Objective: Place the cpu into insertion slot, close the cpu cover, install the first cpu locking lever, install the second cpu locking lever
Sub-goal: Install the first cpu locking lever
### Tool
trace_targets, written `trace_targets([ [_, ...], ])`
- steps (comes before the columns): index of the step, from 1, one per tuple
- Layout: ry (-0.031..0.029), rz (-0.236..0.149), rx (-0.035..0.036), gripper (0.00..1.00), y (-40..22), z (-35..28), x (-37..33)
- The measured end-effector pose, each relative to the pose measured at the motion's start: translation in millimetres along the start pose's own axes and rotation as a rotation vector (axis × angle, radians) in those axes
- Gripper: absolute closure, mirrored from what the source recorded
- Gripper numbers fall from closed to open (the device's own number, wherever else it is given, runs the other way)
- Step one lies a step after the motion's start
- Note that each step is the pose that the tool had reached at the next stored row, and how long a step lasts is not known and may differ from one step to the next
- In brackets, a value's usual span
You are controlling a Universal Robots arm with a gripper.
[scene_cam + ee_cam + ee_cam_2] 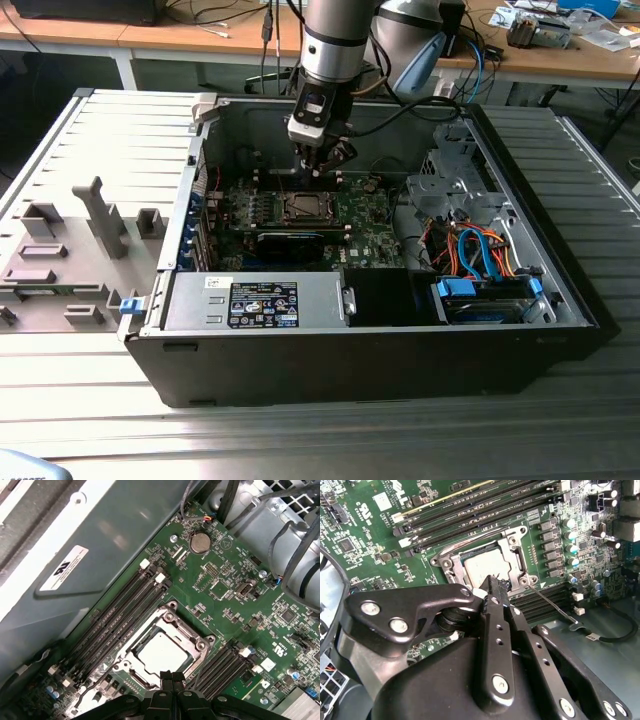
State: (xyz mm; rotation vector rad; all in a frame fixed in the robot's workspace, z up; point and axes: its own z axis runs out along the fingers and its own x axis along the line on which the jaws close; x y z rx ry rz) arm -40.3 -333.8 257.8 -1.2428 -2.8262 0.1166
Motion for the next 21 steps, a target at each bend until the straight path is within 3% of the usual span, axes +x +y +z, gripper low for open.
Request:
trace_targets([
  [21, -0.0051, -0.057, 0.0010, 0.89, 0.0, 0.0, 0.0],
])
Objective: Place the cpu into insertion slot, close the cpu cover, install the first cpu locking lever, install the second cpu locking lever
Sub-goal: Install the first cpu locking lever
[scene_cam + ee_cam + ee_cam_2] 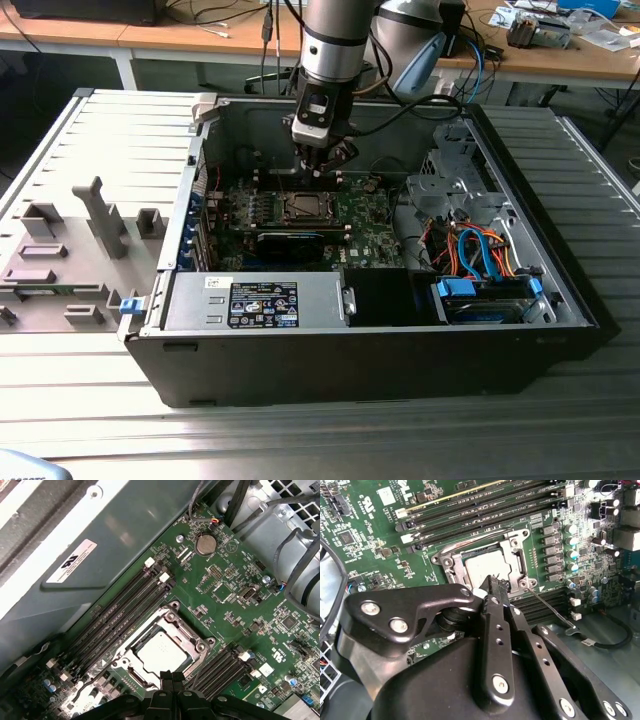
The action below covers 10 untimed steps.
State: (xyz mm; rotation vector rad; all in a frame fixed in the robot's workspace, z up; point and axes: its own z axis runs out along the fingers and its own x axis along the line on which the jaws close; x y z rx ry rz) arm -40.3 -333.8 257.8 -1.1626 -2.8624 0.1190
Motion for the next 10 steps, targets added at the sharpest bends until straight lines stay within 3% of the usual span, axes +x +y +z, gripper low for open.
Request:
trace_targets([
  [10, -0.0026, -0.029, 0.0005, 0.89, 0.0, 0.0, 0.0],
])
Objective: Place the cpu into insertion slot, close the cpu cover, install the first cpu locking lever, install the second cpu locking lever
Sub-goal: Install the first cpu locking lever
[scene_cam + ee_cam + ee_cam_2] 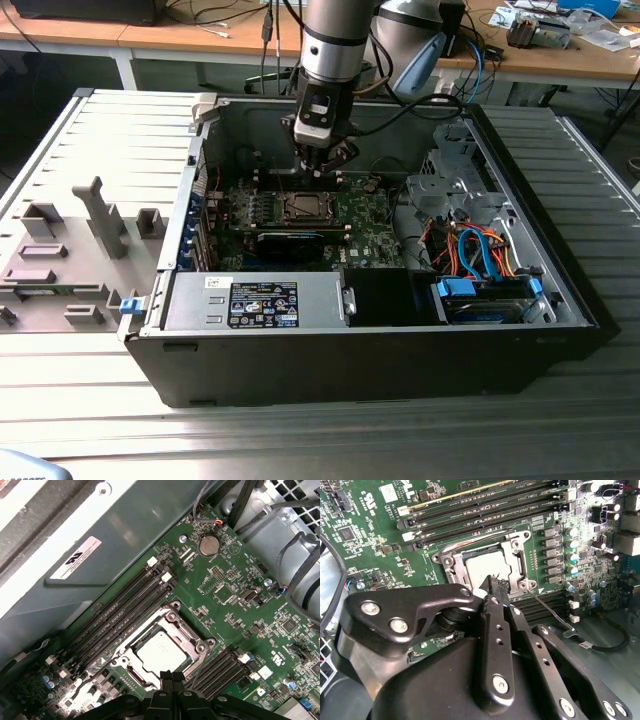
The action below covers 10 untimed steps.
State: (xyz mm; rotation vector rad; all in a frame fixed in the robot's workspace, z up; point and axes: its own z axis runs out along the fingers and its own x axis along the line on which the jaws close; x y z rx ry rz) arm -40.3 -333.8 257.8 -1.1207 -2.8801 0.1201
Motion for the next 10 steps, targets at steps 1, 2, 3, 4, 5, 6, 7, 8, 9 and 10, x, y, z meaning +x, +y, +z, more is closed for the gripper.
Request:
trace_targets([
  [1, -0.0003, -0.003, 0.0001, 0.89, 0.0, 0.0, 0.0],
  [2, -0.0005, -0.006, 0.0001, 0.89, 0.0, 0.0, 0.0],
  [3, -0.0007, -0.008, 0.0001, 0.89, 0.0, 0.0, 0.0],
  [4, -0.0011, -0.011, 0.0002, 0.89, 0.0, 0.0, 0.0],
  [5, -0.0014, -0.015, 0.0002, 0.89, 0.0, 0.0, 0.0],
  [6, -0.0018, -0.019, 0.0004, 0.89, 0.0, 0.0, 0.0],
  [7, -0.0021, -0.023, 0.0004, 0.89, 0.0, 0.0, 0.0],
  [8, -0.0025, -0.027, 0.0005, 0.89, 0.0, 0.0, 0.0],
  [9, -0.0028, -0.030, 0.0005, 0.89, 0.0, 0.0, 0.0],
  [10, -0.0030, -0.033, 0.0005, 0.89, 0.0, 0.0, 0.0],
])
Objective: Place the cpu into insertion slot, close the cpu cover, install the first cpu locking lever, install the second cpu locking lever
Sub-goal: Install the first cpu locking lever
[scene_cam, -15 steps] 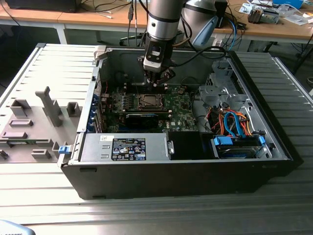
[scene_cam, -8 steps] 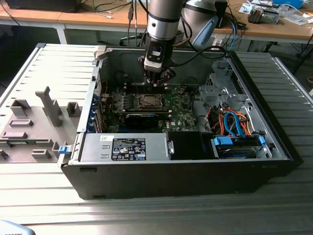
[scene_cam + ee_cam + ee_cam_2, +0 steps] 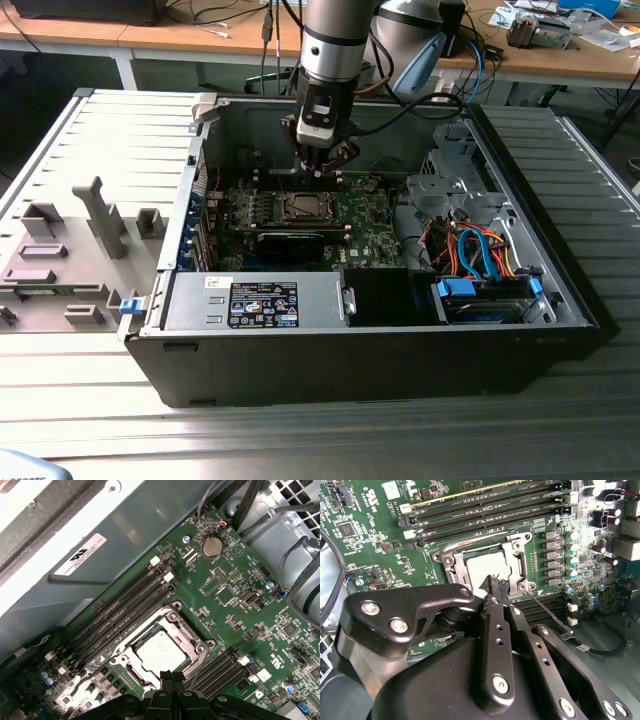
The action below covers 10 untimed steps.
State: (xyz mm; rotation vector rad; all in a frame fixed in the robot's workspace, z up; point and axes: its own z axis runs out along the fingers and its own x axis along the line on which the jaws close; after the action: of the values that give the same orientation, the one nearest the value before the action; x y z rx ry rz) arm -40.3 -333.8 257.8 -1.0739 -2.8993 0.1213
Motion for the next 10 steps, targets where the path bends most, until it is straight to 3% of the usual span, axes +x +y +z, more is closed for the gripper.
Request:
trace_targets([
  [10, -0.0021, -0.024, 0.0004, 0.89, 0.0, 0.0, 0.0],
])
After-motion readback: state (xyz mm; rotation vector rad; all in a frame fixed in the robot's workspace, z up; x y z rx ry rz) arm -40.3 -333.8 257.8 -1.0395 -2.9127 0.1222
